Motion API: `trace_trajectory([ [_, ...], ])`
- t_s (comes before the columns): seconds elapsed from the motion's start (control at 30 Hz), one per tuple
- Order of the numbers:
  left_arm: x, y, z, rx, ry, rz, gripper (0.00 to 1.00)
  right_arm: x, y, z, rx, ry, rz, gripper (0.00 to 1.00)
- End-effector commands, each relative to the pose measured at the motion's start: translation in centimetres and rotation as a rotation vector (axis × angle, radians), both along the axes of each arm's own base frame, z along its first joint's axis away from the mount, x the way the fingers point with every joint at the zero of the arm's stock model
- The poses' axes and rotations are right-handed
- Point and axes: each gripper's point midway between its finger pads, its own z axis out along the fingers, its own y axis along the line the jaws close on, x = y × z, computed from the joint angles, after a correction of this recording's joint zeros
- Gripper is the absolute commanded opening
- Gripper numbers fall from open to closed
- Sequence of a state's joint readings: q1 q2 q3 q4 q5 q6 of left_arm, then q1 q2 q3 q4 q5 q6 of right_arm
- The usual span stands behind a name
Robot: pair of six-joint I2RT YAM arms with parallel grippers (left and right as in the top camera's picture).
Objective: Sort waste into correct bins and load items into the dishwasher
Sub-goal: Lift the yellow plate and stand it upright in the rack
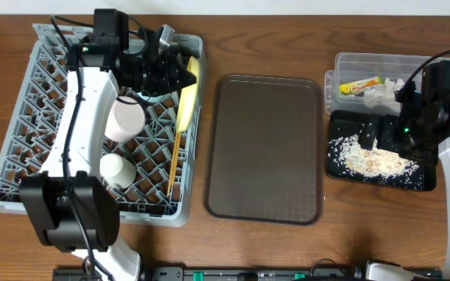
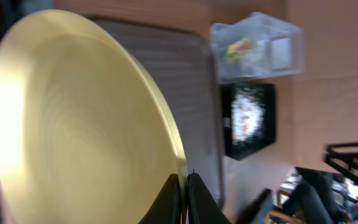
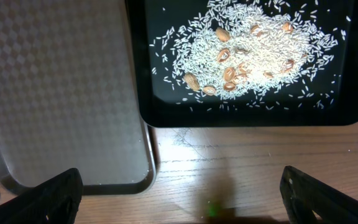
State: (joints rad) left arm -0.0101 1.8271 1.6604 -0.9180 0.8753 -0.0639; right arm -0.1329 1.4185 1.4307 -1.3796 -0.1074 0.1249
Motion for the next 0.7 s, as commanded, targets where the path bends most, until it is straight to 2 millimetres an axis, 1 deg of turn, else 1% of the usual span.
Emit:
trace_trajectory([
  [0.0,0.5,2.0,-2.1,0.126,0.025,0.060,0.07,0.1,-0.3,0.4,-0.009,-0.012,0.002,0.99],
  [0.03,0.6,2.4,-2.4,0.151,0.024,0.070,0.17,0.1,-0.3,0.4,-0.009,-0.012,0.002,0.99],
  [0.07,0.6,2.7,-2.5,0.172,0.024,0.078,0.37,0.1,-0.3,0.4,-0.009,-0.011,0.002,0.99],
  [0.1,0.6,2.9,-2.6,0.181,0.019,0.074,0.47,0.1,-0.3,0.4,-0.009,-0.012,0.002,0.99],
  [0.17,0.4,2.9,-2.5,0.187,0.012,0.062,0.52,0.1,-0.3,0.4,-0.010,-0.013,0.002,0.99],
  [0.2,0.1,3.0,-2.3,0.191,0.016,0.065,0.63,0.2,-0.3,0.5,-0.010,-0.016,0.002,0.99],
  [0.27,-0.2,3.4,-1.9,0.212,0.011,0.074,0.73,0.3,-0.3,0.5,-0.011,-0.021,0.003,0.99],
  [0.33,-0.8,3.8,-1.3,0.252,0.004,0.086,0.79,0.7,-0.3,0.6,-0.012,-0.039,0.003,0.99],
  [0.4,-1.4,4.4,-0.6,0.318,-0.020,0.096,0.81,1.3,-0.3,0.7,-0.011,-0.064,0.007,0.99],
  [0.47,-2.1,5.0,0.3,0.407,-0.052,0.116,0.82,2.5,0.1,1.1,0.011,-0.115,0.015,0.99],
  [0.53,-2.9,5.2,1.5,0.479,-0.092,0.129,0.83,3.8,0.6,1.7,0.033,-0.175,0.032,0.99],
  [0.6,-3.6,5.3,2.6,0.552,-0.126,0.152,0.84,5.1,1.3,2.3,0.045,-0.237,0.086,0.99],
  [0.67,-4.3,6.2,3.3,0.660,-0.137,0.215,0.84,6.1,2.1,2.9,0.037,-0.296,0.171,0.99],
])
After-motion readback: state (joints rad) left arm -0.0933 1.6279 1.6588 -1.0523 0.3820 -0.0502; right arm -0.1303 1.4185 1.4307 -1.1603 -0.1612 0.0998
